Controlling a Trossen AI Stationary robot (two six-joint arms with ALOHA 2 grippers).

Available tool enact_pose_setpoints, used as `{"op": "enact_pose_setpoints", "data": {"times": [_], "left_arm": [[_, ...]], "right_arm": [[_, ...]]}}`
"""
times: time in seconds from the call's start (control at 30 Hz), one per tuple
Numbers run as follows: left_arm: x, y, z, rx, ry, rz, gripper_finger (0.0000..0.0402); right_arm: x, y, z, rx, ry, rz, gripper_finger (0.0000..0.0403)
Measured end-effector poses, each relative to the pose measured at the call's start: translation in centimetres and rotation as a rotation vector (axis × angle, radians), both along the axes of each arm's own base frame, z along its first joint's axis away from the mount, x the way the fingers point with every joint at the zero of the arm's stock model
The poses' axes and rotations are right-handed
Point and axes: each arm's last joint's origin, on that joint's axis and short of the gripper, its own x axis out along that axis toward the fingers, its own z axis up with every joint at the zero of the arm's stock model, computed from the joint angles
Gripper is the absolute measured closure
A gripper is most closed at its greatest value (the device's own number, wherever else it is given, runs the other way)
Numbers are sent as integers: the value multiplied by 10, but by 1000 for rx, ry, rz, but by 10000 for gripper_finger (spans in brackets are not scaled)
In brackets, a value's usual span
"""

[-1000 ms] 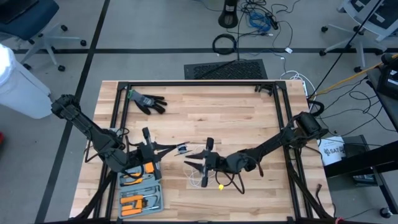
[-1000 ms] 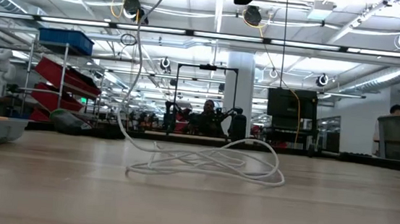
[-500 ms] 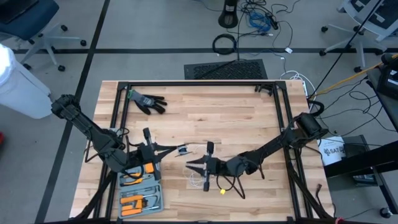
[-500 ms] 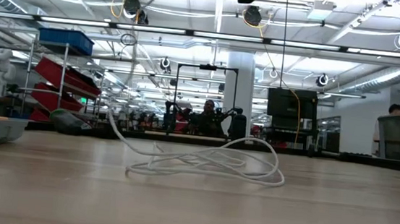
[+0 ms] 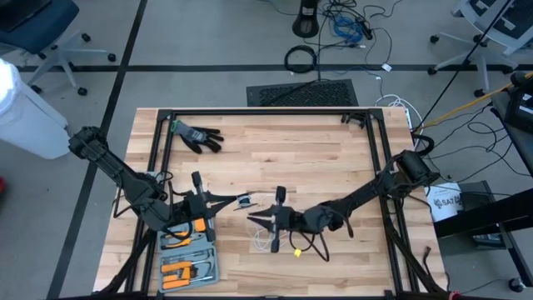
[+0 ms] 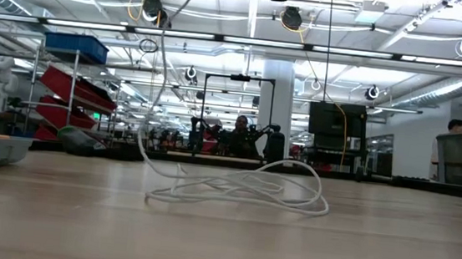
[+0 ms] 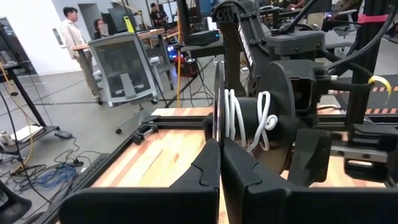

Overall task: Coil cords
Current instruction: Uncoil the white cable wire from the spool

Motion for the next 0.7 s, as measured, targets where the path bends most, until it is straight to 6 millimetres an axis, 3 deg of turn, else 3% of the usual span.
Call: {"op": "enact_pose_setpoints", "data": {"times": [0.37, 0.7], "left_arm": [[0, -1, 0, 3, 6, -53, 401], [0, -3, 0, 72, 28, -110, 401]], "right_arm": [[-9, 6, 7, 17, 40, -57, 402], [-45, 17, 37, 27, 136, -118, 403]]}}
